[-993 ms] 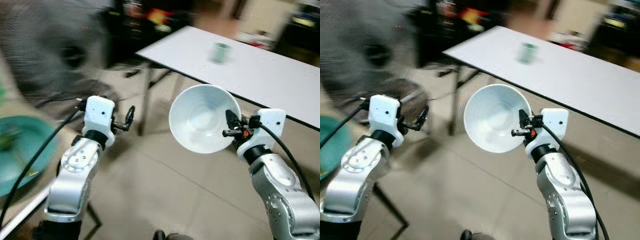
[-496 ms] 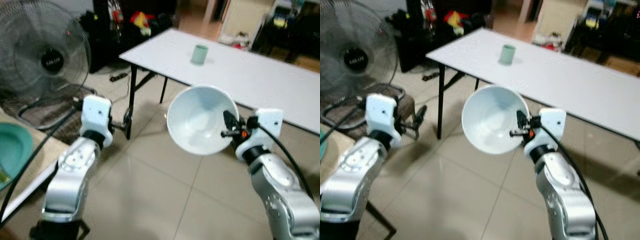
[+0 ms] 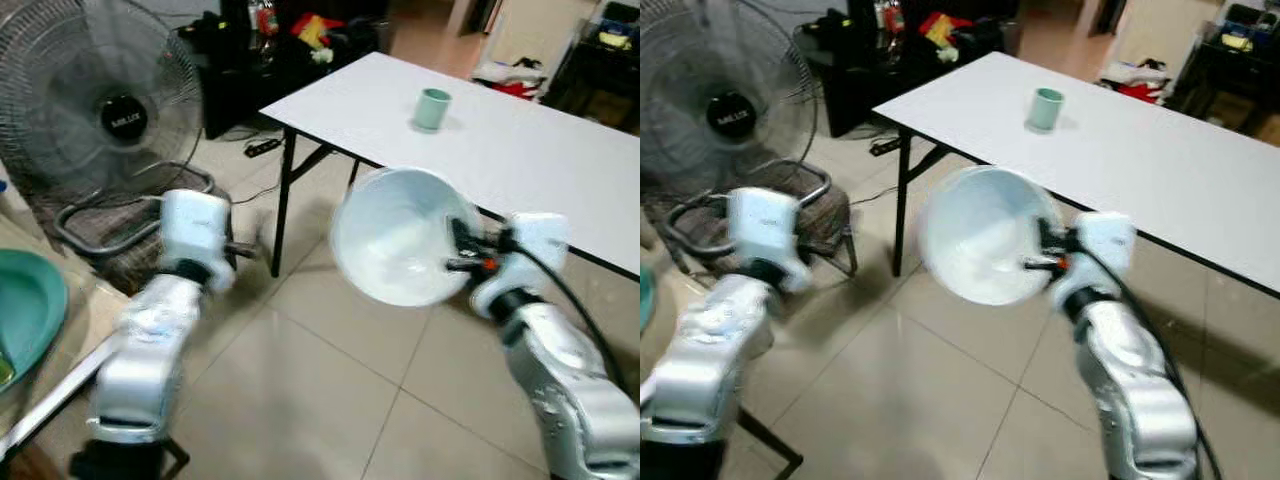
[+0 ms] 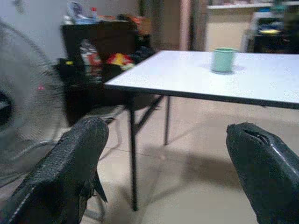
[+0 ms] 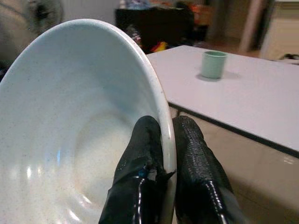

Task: Setting the table

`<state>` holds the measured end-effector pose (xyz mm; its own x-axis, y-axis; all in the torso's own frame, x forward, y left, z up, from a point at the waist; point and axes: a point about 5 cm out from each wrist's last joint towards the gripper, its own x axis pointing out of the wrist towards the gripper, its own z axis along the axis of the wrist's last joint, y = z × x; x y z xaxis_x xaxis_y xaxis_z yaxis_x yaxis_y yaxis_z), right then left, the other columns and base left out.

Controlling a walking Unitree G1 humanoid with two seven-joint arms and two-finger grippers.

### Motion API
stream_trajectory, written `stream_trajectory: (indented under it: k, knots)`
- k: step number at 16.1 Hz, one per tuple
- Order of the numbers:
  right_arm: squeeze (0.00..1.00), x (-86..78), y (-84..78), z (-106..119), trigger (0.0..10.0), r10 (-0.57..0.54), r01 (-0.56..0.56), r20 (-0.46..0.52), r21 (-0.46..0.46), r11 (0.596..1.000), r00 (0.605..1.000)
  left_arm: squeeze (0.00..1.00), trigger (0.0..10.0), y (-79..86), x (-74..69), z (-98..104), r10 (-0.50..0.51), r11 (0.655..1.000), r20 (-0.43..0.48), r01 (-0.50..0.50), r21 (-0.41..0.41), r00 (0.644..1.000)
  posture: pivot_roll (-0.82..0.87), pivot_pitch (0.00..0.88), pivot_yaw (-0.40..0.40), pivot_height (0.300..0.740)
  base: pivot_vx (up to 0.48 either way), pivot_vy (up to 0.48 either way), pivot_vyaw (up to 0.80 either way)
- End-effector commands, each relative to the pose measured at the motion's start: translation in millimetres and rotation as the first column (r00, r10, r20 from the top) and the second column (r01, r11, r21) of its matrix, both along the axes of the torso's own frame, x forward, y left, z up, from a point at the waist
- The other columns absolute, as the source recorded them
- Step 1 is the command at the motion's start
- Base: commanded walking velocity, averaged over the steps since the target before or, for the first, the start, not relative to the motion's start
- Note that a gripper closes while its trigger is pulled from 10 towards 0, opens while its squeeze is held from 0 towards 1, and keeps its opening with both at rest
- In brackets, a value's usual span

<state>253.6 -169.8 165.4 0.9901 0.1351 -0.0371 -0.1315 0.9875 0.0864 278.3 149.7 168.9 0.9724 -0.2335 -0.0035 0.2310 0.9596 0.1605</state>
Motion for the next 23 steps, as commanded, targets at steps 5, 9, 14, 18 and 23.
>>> stream_trajectory:
  k: [5, 9, 14, 18, 23]
  knots:
    - [0.00, 1.9, 4.5, 7.9, 10.0, 0.018, -0.018, 0.037, 0.005, 1.000, 0.999, 0.02, 10.0, 5.2, 1.2, 3.6, 0.012, 1.000, 0.012, -0.012, 0.016, 1.000, 0.06, 0.000, -0.104, 0.740, 0.299, 0.000, -0.48]
    - [0.00, 2.1, 5.2, 7.6, 10.0, 0.018, -0.018, 0.037, 0.005, 1.000, 0.999, 0.01, 10.0, 5.4, 1.5, 4.1, 0.010, 1.000, 0.014, -0.010, 0.019, 1.000, 0.06, 0.000, -0.103, 0.740, 0.294, 0.000, 0.00]
    - [0.00, 2.1, 5.6, 7.0, 10.0, 0.017, -0.018, 0.035, 0.009, 1.000, 0.999, 0.02, 10.0, 5.2, 2.2, 5.0, 0.007, 1.000, 0.017, -0.008, 0.023, 1.000, 0.06, 0.000, -0.102, 0.740, 0.289, 0.000, 0.00]
    - [0.00, 1.4, 5.6, 6.8, 10.0, 0.019, -0.019, 0.034, 0.006, 1.000, 0.999, 0.01, 10.0, 4.4, 2.1, 4.6, 0.004, 1.000, 0.016, -0.004, 0.023, 1.000, 0.06, 0.000, -0.100, 0.740, 0.282, 0.000, 0.00]
    - [0.00, 1.6, 5.1, 6.9, 10.0, 0.022, -0.022, 0.034, 0.001, 1.000, 0.999, 0.01, 10.0, 3.9, 1.6, 4.2, 0.004, 1.000, 0.015, -0.004, 0.025, 1.000, 0.06, 0.000, -0.106, 0.740, 0.269, 0.000, 0.00]
